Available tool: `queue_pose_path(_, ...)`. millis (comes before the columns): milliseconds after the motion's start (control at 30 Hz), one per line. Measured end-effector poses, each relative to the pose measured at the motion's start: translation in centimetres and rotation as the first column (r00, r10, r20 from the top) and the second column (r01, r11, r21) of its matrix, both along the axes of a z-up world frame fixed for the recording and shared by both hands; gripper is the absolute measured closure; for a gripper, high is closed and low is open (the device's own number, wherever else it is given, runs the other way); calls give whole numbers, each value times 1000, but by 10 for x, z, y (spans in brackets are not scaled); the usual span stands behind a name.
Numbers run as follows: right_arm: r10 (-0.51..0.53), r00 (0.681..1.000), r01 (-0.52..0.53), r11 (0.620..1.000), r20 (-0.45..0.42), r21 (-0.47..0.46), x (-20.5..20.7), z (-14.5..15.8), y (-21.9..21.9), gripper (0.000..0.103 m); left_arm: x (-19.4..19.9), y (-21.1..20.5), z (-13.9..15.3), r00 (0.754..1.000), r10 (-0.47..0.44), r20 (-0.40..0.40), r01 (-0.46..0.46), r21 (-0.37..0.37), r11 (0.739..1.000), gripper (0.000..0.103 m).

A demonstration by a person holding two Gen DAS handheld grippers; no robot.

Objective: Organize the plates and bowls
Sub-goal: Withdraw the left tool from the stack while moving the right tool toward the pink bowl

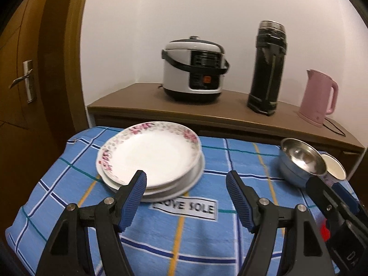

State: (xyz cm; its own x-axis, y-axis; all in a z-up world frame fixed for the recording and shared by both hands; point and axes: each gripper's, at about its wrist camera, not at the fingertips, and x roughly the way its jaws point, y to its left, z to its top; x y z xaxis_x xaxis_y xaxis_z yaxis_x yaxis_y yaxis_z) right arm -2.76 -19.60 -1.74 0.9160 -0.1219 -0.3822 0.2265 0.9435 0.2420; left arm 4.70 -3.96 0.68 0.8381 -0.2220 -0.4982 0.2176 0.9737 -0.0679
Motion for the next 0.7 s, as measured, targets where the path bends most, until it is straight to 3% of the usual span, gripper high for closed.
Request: queue_pose_path(700, -146, 989, 145, 987, 7, 68, -62, 4, -79, 22, -26, -65, -1, 992, -124, -27, 125, 53, 991, 29)
